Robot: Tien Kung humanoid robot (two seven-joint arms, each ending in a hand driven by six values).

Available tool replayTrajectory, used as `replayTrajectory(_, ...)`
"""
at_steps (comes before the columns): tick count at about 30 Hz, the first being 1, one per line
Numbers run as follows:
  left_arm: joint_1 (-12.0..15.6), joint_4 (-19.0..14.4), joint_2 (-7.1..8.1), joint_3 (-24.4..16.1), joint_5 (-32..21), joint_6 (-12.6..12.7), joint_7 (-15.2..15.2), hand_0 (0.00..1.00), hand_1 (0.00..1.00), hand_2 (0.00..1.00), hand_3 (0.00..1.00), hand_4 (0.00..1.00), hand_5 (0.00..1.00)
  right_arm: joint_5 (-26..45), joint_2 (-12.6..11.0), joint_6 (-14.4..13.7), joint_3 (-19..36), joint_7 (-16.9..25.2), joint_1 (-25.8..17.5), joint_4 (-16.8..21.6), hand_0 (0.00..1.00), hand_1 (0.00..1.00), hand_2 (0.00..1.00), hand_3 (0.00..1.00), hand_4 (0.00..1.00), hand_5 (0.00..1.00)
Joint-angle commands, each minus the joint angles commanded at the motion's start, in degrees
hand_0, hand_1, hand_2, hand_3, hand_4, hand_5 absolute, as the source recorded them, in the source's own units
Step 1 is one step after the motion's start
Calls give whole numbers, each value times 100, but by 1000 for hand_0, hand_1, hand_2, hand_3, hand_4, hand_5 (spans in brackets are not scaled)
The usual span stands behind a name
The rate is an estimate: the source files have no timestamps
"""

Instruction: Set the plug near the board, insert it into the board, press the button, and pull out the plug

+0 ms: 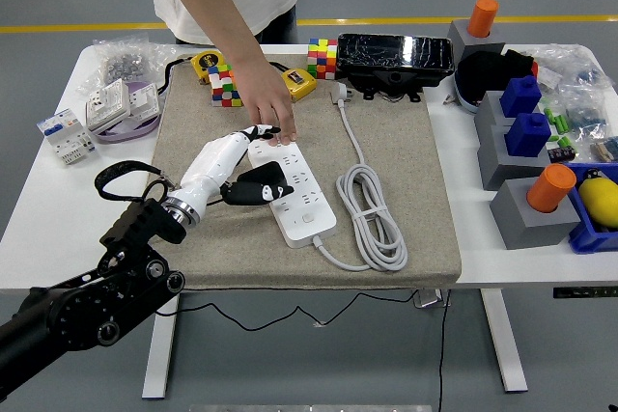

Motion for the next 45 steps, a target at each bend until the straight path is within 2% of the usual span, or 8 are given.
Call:
replayTrajectory(7,-80,207,-49,138,-25,10,149,632,662,631,758,984,301,8,-34,-5,-41,5,22,18,528,626,593,535,879,407)
replayTrajectory(8,-97,248,-63,166,-42,36,153,533,528,495,583,809,156,9,-37,-4,-47,5,22,19,528,627,594,534,879,407)
replayTrajectory(13,-182,412,-119,280,14,82,218,533,528,495,583,809,156,20,-55,-3,-88,2,11,14,528,627,594,534,879,407)
replayTrajectory(14,-194,434,-127,300,17,89,221,432,432,464,539,652,55,22,-60,-3,-99,2,9,13,527,628,594,535,879,407)
replayTrajectory(20,-273,559,-170,423,107,349,74,354,346,383,523,589,2,30,-78,-1,-127,3,7,17,528,627,593,534,879,407)
replayTrajectory(32,-196,442,-52,374,-166,779,-609,335,327,355,504,568,2,29,-113,2,-179,0,-20,13,528,627,593,533,879,406)
replayTrajectory(43,18,837,243,57,-190,665,-705,356,361,383,530,572,2,26,-118,2,-233,0,-8,22,528,627,593,534,878,407)
replayTrajectory(45,44,863,251,15,-180,638,-676,446,471,511,574,627,2,30,-123,-1,-241,1,-2,25,527,627,593,535,879,406)
